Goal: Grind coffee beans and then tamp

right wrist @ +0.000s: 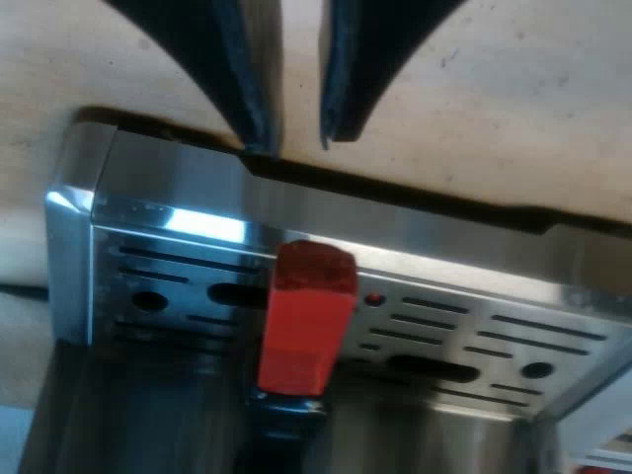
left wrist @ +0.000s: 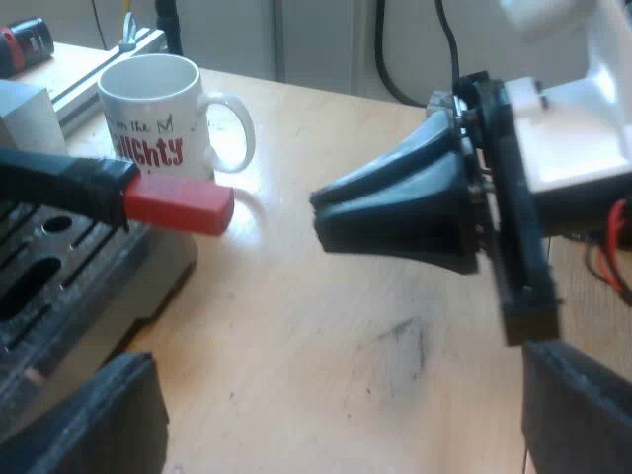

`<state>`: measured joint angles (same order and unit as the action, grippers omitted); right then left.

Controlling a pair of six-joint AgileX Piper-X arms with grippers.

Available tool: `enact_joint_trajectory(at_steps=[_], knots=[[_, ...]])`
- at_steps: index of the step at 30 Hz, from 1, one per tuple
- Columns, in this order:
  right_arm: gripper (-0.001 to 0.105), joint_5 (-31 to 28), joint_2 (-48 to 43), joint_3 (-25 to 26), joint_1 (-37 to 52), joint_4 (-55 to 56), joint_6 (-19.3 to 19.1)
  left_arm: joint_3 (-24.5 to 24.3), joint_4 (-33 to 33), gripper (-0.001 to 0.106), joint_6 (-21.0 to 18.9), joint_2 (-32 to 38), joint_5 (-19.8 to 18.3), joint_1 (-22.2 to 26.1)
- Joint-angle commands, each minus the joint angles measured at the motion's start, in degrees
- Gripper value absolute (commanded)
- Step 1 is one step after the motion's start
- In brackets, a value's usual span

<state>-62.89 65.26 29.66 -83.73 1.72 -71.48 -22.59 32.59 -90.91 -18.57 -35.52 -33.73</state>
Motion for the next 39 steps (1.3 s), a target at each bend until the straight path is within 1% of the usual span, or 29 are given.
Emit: enact_joint_trajectory(at_steps=[1,3,5,6,9,13,18,21,23,27,35,37,39], knots=[[0.003,-1.52,1.89,-0.01,1.60,-3.29,0.43,1.53,-0.63,0.075,-0.04,-0.28,-0.80,-0.25],[0.004,-1.37,3.13,-0.01,2.76,-5.94,0.43,2.03,-1.31,0.075,-0.04,-0.28,-0.80,-0.25],[0.004,-1.28,4.36,-0.01,3.80,-8.50,-0.08,2.29,-3.36,0.075,-0.04,-0.49,-0.80,-0.25],[0.004,-1.14,4.90,-0.01,4.41,-10.52,-0.74,2.29,-3.35,0.075,-0.04,-0.77,-0.80,-0.25],[0.004,-1.16,5.03,-0.01,4.43,-11.79,-0.90,3.11,-3.37,0.075,-0.04,-2.07,-0.80,-0.25],[0.004,-1.16,5.03,-0.01,4.43,-12.28,-2.39,3.79,-5.94,0.075,-0.04,-5.41,-0.80,-0.25],[0.004,0.26,5.03,-0.01,4.93,-17.35,-7.92,4.49,-7.99,0.075,-0.04,-9.02,-0.80,-0.25],[0.004,0.59,5.03,-0.01,6.28,-17.46,-8.09,4.49,-9.06,0.075,-0.04,-9.35,-0.80,-0.25],[0.004,2.72,5.03,-0.01,7.26,-17.34,-8.09,4.49,-9.18,0.075,-0.04,-9.34,-0.80,-0.25],[0.004,5.04,5.03,-0.01,9.16,-17.33,-8.09,4.49,-9.05,0.075,-0.04,-9.34,-0.80,-0.25],[0.004,4.85,7.17,-0.01,9.93,-20.34,-8.49,4.49,-8.94,0.075,-0.04,-9.34,-0.80,-0.25],[0.004,4.05,7.86,-0.01,9.93,-23.01,-10.50,4.49,-8.94,0.075,-0.04,-9.34,-0.80,-0.25],[0.004,2.59,8.24,-0.01,9.93,-26.69,-14.38,4.49,-8.94,0.075,-0.04,-9.34,-0.80,-0.25]])
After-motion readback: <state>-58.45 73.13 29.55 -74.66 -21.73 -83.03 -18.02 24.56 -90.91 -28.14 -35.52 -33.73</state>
